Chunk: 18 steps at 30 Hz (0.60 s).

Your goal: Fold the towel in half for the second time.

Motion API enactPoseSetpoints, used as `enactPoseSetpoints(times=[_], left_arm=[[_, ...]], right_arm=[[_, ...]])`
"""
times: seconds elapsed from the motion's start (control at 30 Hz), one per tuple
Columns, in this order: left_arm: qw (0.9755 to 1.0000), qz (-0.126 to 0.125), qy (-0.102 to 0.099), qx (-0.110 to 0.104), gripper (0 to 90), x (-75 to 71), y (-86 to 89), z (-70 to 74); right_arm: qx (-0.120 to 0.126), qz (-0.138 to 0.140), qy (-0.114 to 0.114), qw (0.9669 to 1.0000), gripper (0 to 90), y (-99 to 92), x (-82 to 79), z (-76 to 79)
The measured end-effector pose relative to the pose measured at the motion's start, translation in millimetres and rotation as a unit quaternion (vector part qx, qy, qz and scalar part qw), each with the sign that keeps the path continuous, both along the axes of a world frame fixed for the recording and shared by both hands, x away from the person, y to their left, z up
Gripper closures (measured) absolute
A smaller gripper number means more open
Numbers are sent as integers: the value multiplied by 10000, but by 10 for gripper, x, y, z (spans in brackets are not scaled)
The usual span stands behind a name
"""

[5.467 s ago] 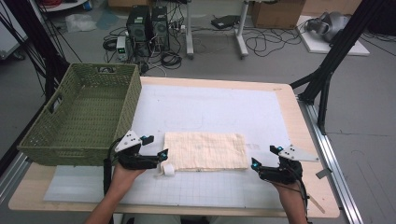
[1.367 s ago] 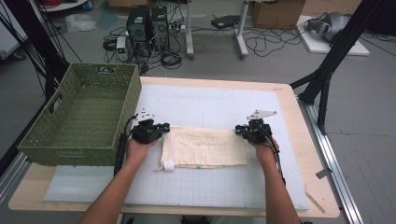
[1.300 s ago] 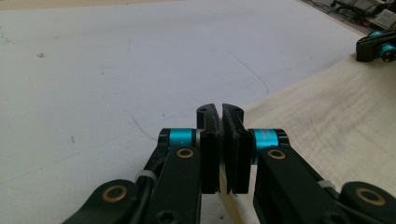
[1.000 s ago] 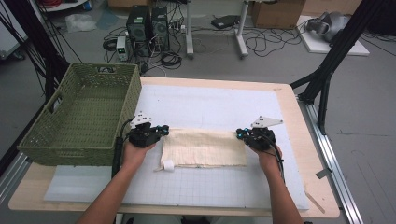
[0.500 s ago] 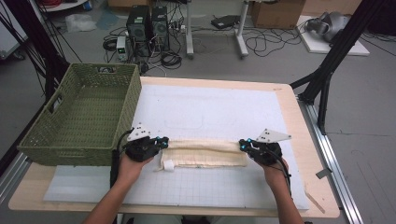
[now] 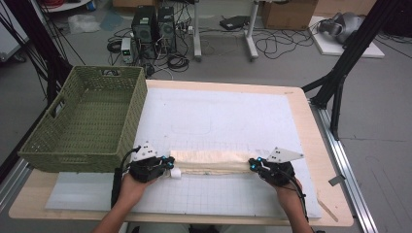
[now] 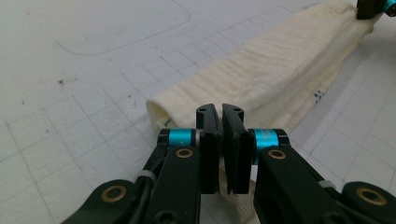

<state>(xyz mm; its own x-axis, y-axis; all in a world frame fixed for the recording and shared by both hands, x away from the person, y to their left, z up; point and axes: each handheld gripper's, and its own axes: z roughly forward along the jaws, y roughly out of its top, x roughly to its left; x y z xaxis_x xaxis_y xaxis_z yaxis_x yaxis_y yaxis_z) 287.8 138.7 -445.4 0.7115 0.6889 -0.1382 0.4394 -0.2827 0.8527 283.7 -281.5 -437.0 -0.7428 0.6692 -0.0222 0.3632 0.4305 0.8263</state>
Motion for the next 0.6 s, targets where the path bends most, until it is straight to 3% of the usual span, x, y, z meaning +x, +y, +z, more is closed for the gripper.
enactPoseSetpoints(times=[0.1,0.17,0.2,0.3,0.43,0.6], left_arm=[[9999,19,158,-66,804,-6,11,8],[9995,213,185,-147,678,14,23,52],[9992,249,193,-231,599,34,39,89],[9976,394,84,-563,515,84,62,215],[9961,385,-35,-788,503,180,40,317],[9985,248,19,-485,600,316,-143,250]], right_arm=[[-103,-8,79,9999,855,12,-27,-50],[-138,-10,131,9998,849,4,-32,-69],[-122,-16,150,9998,844,0,-36,-70],[-48,-30,166,9998,826,-21,-39,-55],[59,-53,167,9998,761,-35,-52,-11],[634,-223,115,9977,657,5,-9,126]])
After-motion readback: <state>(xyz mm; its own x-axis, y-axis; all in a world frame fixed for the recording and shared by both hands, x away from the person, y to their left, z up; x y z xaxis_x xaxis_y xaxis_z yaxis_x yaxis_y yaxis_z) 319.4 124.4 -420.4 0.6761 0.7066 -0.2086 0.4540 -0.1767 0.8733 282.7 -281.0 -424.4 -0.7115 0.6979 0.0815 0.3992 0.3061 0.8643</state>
